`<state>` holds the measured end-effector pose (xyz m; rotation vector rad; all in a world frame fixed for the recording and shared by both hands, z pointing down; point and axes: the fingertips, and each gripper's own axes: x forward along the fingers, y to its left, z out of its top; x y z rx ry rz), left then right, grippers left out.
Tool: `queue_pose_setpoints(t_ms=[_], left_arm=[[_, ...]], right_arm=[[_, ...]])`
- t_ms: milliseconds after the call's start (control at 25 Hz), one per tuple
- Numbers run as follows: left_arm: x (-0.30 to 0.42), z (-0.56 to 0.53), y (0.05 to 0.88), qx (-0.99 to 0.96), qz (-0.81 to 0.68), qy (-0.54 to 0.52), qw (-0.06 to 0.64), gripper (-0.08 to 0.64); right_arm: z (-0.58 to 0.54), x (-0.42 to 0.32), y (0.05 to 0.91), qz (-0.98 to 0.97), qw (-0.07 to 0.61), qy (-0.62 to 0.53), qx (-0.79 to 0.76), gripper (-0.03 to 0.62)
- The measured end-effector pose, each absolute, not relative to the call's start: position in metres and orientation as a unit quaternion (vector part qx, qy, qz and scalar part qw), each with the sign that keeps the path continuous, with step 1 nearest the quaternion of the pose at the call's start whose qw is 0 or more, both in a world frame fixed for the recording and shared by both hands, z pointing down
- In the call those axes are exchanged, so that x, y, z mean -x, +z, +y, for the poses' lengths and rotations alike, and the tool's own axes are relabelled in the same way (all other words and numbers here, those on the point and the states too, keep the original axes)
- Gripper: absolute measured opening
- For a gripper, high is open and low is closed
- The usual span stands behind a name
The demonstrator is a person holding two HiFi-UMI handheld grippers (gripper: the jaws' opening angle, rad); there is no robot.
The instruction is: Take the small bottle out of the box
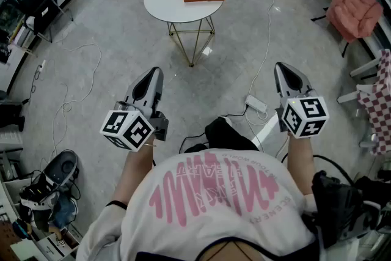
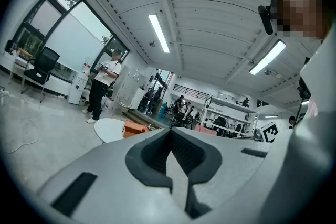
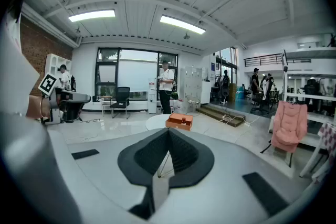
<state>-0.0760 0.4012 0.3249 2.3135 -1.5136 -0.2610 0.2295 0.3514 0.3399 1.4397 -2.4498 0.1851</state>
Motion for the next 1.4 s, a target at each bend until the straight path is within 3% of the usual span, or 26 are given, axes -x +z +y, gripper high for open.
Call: queue_pose_setpoints(t_ms=[560, 1400], left_arm=[[0.084, 0.346, 0.336, -0.818, -0.539, -0.092, 0.181, 0.008], [0.077, 0.149, 0.296, -0.795, -0.58, -0.105, 0.147, 0.008]], right_arm=[[0.287, -0.212, 0.347, -0.862, 0.119, 0.078, -0.487, 0.003], [0.054, -0.208, 0.314, -0.891, 0.096, 0.07, -0.438, 0.003]])
